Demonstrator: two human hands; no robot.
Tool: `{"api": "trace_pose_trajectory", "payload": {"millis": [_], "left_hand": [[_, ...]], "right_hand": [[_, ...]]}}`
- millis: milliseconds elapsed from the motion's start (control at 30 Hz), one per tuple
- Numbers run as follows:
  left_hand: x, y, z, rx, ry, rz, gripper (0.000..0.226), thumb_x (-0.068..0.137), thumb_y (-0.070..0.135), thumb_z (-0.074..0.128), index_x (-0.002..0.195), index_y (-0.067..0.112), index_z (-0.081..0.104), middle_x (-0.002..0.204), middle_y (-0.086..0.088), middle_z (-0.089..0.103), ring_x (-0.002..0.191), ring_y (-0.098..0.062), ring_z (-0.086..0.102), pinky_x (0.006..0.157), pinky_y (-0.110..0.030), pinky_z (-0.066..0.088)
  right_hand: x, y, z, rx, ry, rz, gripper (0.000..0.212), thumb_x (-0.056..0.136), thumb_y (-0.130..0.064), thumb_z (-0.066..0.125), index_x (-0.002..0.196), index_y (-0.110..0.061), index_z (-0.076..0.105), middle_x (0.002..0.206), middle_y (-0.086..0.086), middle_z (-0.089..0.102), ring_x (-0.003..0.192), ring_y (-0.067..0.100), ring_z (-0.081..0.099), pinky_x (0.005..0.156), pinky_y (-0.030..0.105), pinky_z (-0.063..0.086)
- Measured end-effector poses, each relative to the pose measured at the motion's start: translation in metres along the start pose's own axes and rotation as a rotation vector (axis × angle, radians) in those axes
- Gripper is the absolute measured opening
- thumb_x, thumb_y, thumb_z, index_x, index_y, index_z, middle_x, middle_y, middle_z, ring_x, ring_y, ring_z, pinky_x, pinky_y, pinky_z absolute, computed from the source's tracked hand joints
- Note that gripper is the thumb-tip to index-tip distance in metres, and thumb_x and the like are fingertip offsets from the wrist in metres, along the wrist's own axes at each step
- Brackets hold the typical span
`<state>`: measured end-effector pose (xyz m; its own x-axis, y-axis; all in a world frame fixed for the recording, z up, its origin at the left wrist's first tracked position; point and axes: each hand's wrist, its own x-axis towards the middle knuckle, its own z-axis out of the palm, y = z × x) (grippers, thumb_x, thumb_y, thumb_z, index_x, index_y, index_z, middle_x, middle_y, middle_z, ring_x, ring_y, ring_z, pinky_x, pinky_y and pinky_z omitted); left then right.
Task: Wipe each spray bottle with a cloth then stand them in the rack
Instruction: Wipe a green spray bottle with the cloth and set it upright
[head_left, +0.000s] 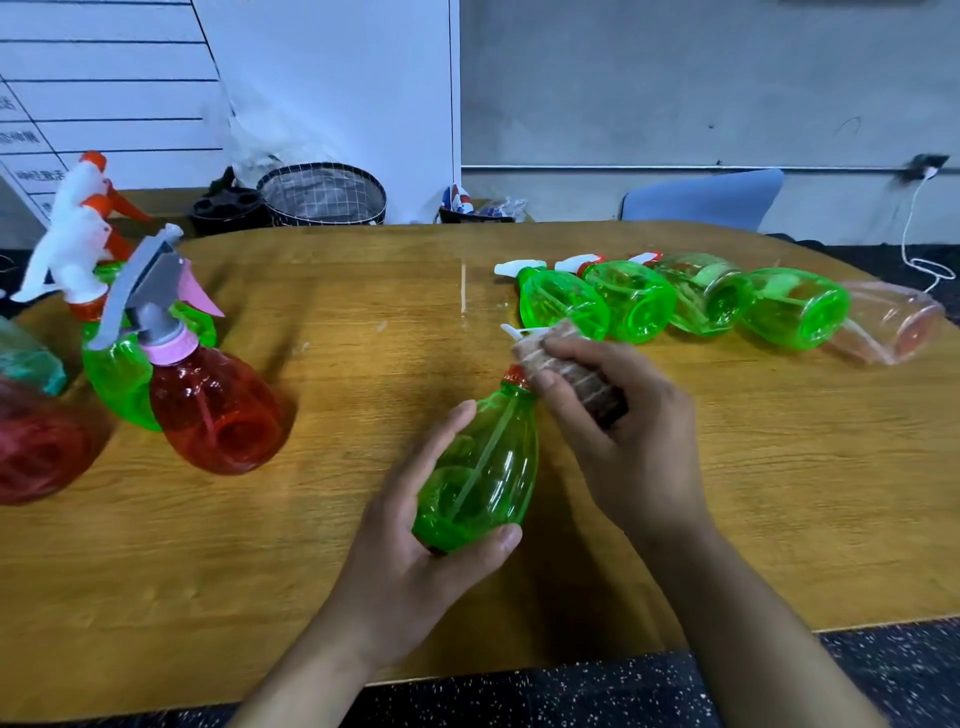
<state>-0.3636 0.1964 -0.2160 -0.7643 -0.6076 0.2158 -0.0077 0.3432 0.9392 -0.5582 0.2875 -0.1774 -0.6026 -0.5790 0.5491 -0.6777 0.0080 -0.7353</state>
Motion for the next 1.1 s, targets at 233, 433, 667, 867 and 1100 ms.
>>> {"api": "trace_pose_trajectory", "payload": {"millis": [233, 433, 667, 867, 1100], "left_hand": [[0.000, 0.001, 0.001, 0.013, 0.029, -0.006, 0.087, 0.074, 0.044, 0.089, 0.149, 0.061, 0.047, 0.156, 0.032, 0.048, 0.145, 0.004, 0.047, 0.113, -0.023, 0.048], [-0.001, 0.000, 0.001, 0.045, 0.002, -0.007, 0.089, 0.075, 0.053, 0.086, 0.153, 0.060, 0.043, 0.159, 0.027, 0.046, 0.148, -0.003, 0.047, 0.120, -0.045, 0.044], [0.001, 0.002, 0.002, 0.022, 0.024, 0.001, 0.087, 0.073, 0.053, 0.085, 0.150, 0.061, 0.045, 0.158, 0.030, 0.047, 0.147, 0.001, 0.046, 0.120, -0.041, 0.043], [0.000, 0.001, 0.002, -0.013, 0.020, 0.002, 0.087, 0.072, 0.049, 0.087, 0.148, 0.061, 0.047, 0.156, 0.031, 0.048, 0.145, 0.003, 0.048, 0.109, -0.011, 0.044], [0.000, -0.001, 0.002, -0.062, 0.056, 0.003, 0.087, 0.073, 0.046, 0.087, 0.150, 0.057, 0.048, 0.154, 0.027, 0.053, 0.140, -0.001, 0.056, 0.106, -0.016, 0.049]], "right_hand": [[-0.002, 0.000, 0.001, 0.040, -0.020, 0.034, 0.025, 0.097, -0.034, 0.074, 0.119, -0.022, 0.073, 0.111, -0.009, 0.073, 0.098, 0.009, 0.071, 0.080, 0.033, 0.059], [0.004, 0.009, -0.003, -0.012, 0.125, 0.108, 0.023, 0.097, -0.034, 0.073, 0.117, -0.024, 0.072, 0.109, -0.010, 0.073, 0.093, 0.009, 0.069, 0.076, 0.042, 0.060], [0.005, 0.010, -0.004, -0.013, 0.069, 0.085, 0.023, 0.096, -0.035, 0.073, 0.117, -0.027, 0.072, 0.110, -0.010, 0.072, 0.094, 0.009, 0.070, 0.078, 0.041, 0.060], [0.003, 0.021, -0.010, -0.100, 0.054, 0.101, 0.018, 0.097, -0.035, 0.073, 0.113, -0.030, 0.067, 0.106, -0.012, 0.071, 0.090, 0.012, 0.069, 0.074, 0.042, 0.058], [-0.004, 0.015, -0.010, -0.084, -0.081, 0.009, 0.012, 0.094, -0.036, 0.068, 0.103, -0.029, 0.064, 0.094, -0.014, 0.068, 0.076, 0.005, 0.064, 0.064, 0.030, 0.049]]}}
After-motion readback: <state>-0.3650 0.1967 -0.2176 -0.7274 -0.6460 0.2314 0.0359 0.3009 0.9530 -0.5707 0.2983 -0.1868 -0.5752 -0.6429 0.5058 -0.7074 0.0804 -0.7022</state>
